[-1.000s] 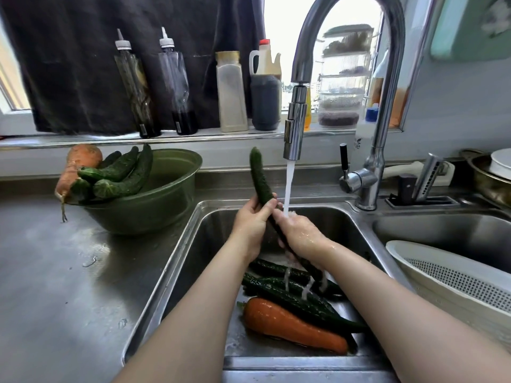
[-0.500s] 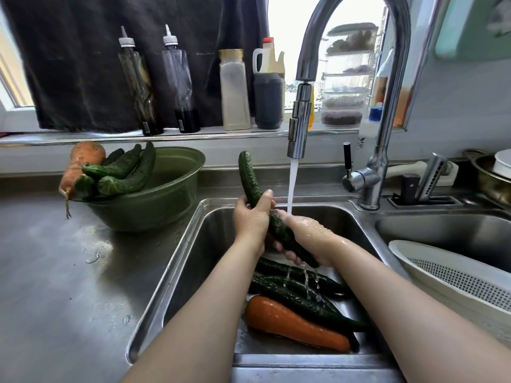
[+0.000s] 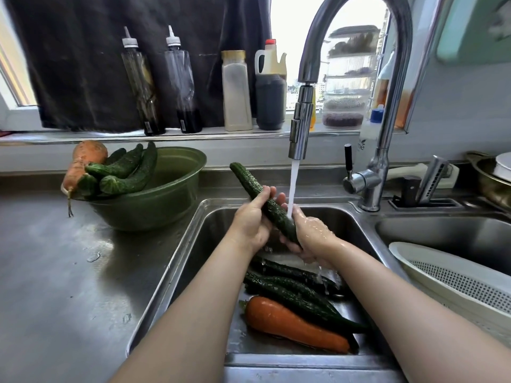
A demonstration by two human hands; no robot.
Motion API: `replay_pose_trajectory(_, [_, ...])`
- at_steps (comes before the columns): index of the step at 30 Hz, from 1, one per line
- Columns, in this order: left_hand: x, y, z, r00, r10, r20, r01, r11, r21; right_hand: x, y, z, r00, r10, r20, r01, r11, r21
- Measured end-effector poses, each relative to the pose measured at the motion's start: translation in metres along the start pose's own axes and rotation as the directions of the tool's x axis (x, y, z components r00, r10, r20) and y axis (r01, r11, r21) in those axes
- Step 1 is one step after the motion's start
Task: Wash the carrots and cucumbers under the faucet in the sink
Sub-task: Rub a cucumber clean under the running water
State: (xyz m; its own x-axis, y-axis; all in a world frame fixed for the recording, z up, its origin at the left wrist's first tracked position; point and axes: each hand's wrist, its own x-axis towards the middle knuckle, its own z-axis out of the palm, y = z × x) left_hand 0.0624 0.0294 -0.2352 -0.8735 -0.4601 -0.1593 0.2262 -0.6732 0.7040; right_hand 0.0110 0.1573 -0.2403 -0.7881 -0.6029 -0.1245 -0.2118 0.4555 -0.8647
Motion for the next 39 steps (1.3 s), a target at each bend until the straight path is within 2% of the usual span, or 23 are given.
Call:
replay_pose_trajectory(1, [0.003,-0.001,-0.002,0.998,0.015,-0.053,-0.014,1.0,0.016,0.004,0.003,0.001,0.998,-0.068,0.02,0.069,0.996,-0.057])
replay_pose_trajectory(3, [0.009,-0.001,-0.009,0.984,0.055,-0.172,-0.056,0.998,-0.002,0.005,0.0,0.0,0.996,-0.081,0.037,0.084,0.991,-0.107])
replay_pose_trajectory(5, [0.014,0.003,-0.019,0.963,0.099,-0.251,-0.111,0.993,-0.034,0.002,-0.004,0.004,0.979,-0.169,0.118,0.175,0.984,-0.044])
replay_pose_trajectory(7, [0.015,0.007,-0.025,0.951,0.144,-0.275,-0.157,0.987,-0.027,0.001,-0.009,0.012,0.962,-0.246,0.121,0.254,0.965,-0.06])
replay_pose_trajectory(9, [0.014,0.006,-0.026,0.964,0.125,-0.235,-0.123,0.992,0.023,0.001,-0.009,0.018,0.951,-0.306,0.041,0.308,0.931,-0.194])
replay_pose_trajectory(12, [0.009,0.001,-0.022,0.989,0.038,-0.144,-0.023,0.995,0.102,-0.002,-0.009,0.013,0.951,-0.309,-0.026,0.278,0.886,-0.371])
replay_pose_trajectory(14, [0.009,-0.003,-0.02,0.998,0.005,-0.059,0.002,0.991,0.131,0.001,-0.009,0.008,0.965,-0.261,-0.032,0.226,0.886,-0.406])
replay_pose_trajectory(16, [0.006,-0.006,-0.016,0.998,-0.048,0.039,0.043,0.991,0.129,0.003,-0.009,0.003,0.985,-0.161,-0.064,0.127,0.922,-0.367])
replay_pose_trajectory(18, [0.003,-0.008,-0.011,0.994,-0.087,0.061,0.08,0.991,0.108,0.005,-0.001,0.0,0.991,-0.061,-0.122,0.03,0.97,-0.242])
replay_pose_trajectory(20, [0.006,-0.008,-0.011,0.997,-0.064,0.047,0.056,0.986,0.158,0.004,0.005,0.001,0.995,-0.013,-0.1,0.015,1.0,0.016])
replay_pose_trajectory(22, [0.005,-0.01,-0.012,1.0,0.0,0.016,-0.004,0.964,0.267,0.003,0.008,0.005,0.996,-0.042,-0.076,0.053,0.988,0.147])
replay_pose_trajectory(25, [0.003,-0.018,-0.013,0.999,0.048,-0.014,-0.036,0.894,0.447,0.008,0.008,0.013,0.988,-0.107,-0.115,0.129,0.972,0.196])
replay_pose_trajectory(29, [0.003,-0.021,-0.009,0.996,0.087,0.021,-0.084,0.827,0.556,0.01,0.007,0.013,0.985,-0.081,-0.153,0.102,0.986,0.135])
replay_pose_trajectory(32, [0.0,-0.016,-0.006,0.997,0.044,0.068,-0.073,0.849,0.524,0.006,0.0,0.002,0.997,0.013,-0.075,0.0,0.986,0.169])
replay_pose_trajectory(34, [-0.001,-0.014,-0.005,0.995,0.019,0.1,-0.061,0.9,0.432,0.002,0.003,-0.007,0.991,0.079,0.111,-0.104,0.966,0.235])
replay_pose_trajectory(36, [-0.002,-0.011,-0.002,0.99,0.063,0.124,-0.097,0.951,0.292,0.003,0.012,-0.012,0.949,0.037,0.313,-0.131,0.95,0.285])
replay_pose_trajectory(39, [-0.001,-0.011,-0.001,0.987,0.152,0.057,-0.159,0.975,0.153,0.007,0.026,-0.017,0.91,-0.046,0.411,-0.13,0.912,0.39])
